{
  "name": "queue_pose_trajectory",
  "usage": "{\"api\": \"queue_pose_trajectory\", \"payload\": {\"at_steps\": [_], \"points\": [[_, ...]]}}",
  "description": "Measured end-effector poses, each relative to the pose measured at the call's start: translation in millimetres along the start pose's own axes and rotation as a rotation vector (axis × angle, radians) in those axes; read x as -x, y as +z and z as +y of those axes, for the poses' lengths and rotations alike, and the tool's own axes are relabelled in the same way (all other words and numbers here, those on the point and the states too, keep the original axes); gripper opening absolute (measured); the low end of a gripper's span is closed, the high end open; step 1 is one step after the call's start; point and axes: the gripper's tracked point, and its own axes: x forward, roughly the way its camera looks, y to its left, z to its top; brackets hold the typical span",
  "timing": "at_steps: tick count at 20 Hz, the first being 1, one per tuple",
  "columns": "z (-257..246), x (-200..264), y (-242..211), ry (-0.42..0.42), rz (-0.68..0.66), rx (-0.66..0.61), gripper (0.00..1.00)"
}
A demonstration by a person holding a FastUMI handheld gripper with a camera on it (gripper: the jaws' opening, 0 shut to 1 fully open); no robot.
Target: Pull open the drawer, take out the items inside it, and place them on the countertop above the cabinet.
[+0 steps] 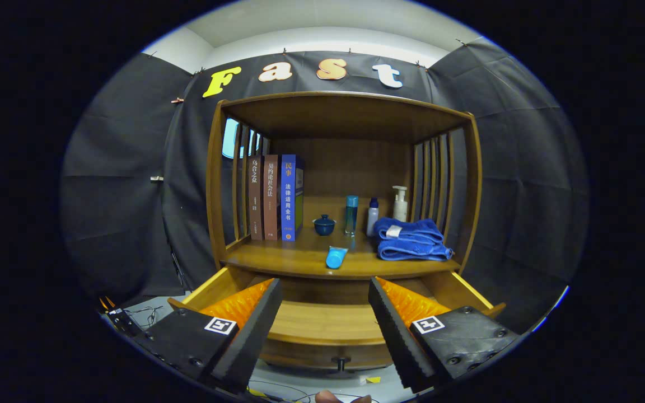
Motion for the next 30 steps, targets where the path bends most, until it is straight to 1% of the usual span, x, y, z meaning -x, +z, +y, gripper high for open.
{"api": "queue_pose_trajectory", "payload": {"at_steps": [3, 7, 12, 16, 18, 26, 28, 30], "points": [[-4.7, 13.7, -33.0, -0.013, -0.004, -0.016, 0.98], [-11.7, 19.4, -65.2, -0.030, -0.037, -0.044, 0.98], [-12.5, 11.9, -92.9, -0.029, -0.032, -0.021, 0.99], [-16.3, -2.4, -113.1, -0.034, 0.005, -0.049, 0.98], [-19.4, -5.2, -112.2, -0.046, -0.017, -0.050, 0.98], [-20.3, -7.4, -113.1, -0.045, -0.018, -0.062, 0.99], [-23.2, -14.4, -107.1, -0.037, -0.023, -0.067, 1.00], [-27.5, -33.1, -106.0, -0.031, -0.012, -0.060, 1.00]]}}
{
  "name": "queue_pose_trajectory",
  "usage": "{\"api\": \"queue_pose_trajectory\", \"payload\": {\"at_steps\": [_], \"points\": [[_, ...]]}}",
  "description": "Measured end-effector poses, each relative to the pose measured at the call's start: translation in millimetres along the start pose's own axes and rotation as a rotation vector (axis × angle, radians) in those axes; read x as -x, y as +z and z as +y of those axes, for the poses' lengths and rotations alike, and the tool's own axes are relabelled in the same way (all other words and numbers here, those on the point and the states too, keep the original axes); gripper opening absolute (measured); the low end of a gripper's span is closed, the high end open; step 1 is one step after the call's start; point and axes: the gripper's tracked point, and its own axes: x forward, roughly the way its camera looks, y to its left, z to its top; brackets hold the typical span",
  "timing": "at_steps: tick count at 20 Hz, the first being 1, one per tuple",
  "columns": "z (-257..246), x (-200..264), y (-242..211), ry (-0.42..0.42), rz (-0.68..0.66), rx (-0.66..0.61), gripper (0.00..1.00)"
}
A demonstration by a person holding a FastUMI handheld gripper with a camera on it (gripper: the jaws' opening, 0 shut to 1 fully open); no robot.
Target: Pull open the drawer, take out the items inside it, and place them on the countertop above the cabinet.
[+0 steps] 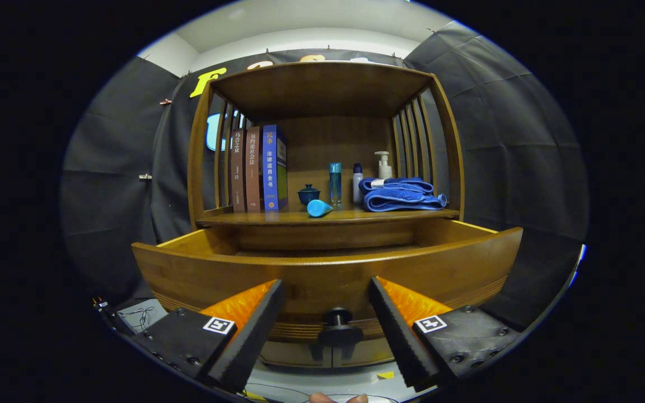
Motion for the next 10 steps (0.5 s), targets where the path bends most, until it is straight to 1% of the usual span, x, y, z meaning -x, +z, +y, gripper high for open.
{"api": "queue_pose_trajectory", "payload": {"at_steps": [5, 10], "points": [[-4.4, -32.0, 1.7, 0.001, 0.019, 0.014, 0.99], [-7.4, -67.7, -1.6, 0.000, 0.028, -0.002, 1.00]]}}
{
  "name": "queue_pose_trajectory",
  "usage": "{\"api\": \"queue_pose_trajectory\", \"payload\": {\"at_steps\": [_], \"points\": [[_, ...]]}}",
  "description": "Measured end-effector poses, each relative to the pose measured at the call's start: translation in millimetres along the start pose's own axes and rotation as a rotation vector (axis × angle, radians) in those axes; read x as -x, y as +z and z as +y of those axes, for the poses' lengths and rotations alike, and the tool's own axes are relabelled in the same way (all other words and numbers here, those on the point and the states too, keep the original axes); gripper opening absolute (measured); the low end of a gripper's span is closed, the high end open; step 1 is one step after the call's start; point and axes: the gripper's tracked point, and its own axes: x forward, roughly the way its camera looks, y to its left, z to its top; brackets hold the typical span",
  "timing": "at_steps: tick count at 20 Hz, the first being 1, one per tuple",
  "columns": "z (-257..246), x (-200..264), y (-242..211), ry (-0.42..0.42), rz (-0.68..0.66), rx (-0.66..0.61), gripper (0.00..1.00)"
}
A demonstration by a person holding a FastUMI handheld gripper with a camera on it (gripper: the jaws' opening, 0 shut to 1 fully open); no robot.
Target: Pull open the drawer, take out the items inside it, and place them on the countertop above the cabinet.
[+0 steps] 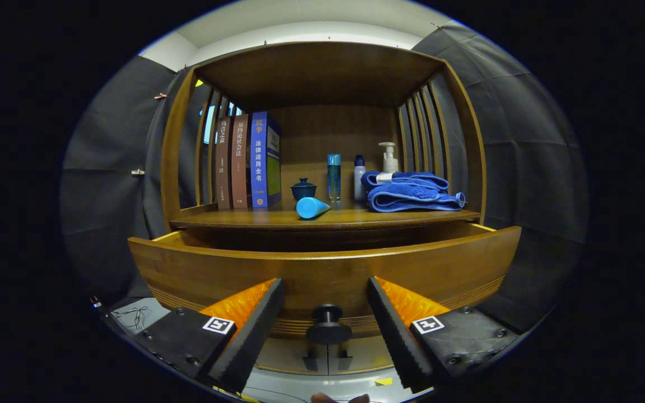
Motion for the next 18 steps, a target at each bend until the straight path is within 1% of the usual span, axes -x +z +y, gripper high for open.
{"api": "queue_pose_trajectory", "payload": {"at_steps": [10, 13, 18], "points": [[0.0, -64.6, -3.2, -0.008, 0.012, 0.002, 0.99], [0.9, -75.1, -2.0, -0.012, 0.021, 0.002, 1.00], [1.5, -76.7, -1.7, -0.015, 0.017, -0.003, 0.99]]}}
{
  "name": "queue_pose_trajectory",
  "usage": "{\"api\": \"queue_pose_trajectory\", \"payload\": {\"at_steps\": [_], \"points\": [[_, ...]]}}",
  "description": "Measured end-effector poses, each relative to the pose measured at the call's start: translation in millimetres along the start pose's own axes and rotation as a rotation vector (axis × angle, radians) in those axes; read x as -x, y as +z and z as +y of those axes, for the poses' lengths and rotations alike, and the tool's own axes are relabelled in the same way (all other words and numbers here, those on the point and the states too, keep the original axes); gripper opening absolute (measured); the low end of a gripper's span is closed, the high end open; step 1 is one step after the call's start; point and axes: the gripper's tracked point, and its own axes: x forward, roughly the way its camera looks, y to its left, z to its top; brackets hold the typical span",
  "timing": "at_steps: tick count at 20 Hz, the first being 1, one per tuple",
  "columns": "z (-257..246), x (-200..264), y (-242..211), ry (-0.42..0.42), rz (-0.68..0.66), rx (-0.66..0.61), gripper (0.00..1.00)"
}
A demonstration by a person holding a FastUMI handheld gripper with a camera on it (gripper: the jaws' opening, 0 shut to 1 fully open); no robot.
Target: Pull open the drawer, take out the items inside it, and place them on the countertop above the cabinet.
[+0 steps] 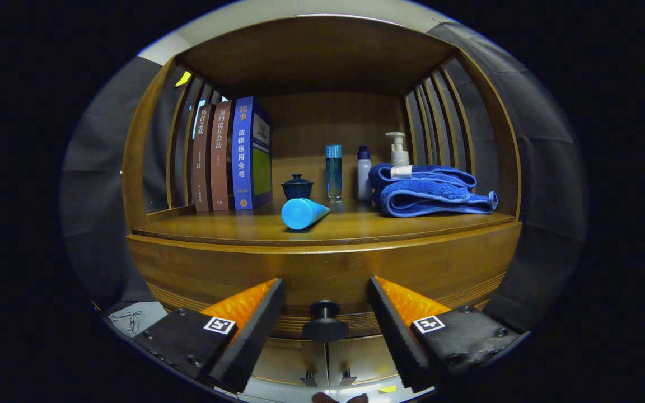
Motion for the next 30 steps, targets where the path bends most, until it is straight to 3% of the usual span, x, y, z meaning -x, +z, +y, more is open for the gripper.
{"api": "queue_pose_trajectory", "payload": {"at_steps": [14, 30], "points": [[4.3, 70.2, 63.6, 0.033, 0.011, -0.009, 0.99], [5.9, 212.3, 225.1, 0.095, -0.158, -0.017, 0.99]]}}
